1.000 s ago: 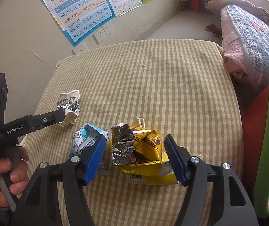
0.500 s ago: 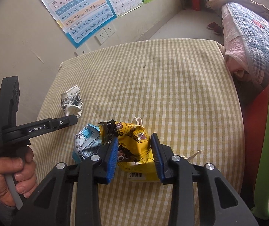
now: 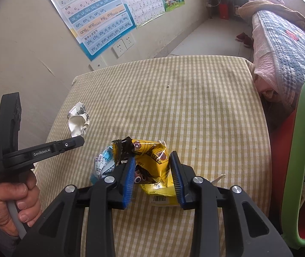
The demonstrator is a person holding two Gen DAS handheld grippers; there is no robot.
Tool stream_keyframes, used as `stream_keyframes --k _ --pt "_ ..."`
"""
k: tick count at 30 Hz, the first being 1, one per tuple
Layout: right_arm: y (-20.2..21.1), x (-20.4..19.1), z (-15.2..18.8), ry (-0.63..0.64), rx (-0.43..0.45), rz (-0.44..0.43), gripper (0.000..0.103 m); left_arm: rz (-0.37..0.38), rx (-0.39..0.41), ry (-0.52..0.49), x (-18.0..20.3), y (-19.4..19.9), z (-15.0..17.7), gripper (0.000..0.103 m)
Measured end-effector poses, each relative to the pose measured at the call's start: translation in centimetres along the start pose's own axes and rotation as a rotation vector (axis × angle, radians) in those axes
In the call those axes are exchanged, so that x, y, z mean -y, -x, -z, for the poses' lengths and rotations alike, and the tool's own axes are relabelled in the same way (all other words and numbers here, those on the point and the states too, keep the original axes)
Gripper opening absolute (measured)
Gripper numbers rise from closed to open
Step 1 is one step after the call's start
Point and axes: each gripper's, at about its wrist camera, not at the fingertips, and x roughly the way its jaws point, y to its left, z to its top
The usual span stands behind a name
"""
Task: Collect trash
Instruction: 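Grasp the yellow chip bag with the right tool while the left tool grasps crumpled printed paper, then carry the chip bag and crumpled paper over the red bin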
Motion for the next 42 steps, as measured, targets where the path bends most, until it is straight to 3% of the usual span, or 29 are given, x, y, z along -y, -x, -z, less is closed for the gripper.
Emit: stream_keyframes --k 12,22,42 --pt "3.0 -0.9 0.4 0.005 0.05 -0.018 0.031 0.004 0.063 -0.077 2.6 4.3 1.1 0.005" --pt "6.2 0.3 0.7 -0.012 0.111 -0.01 0.031 0.031 0.068 -0.159 6.3 5.9 2.5 0.005" --pt "14.1 10.5 2.0 -0.158 0.243 0.12 0.031 0.156 0.025 -0.401 19.5 4.2 4.4 0.005"
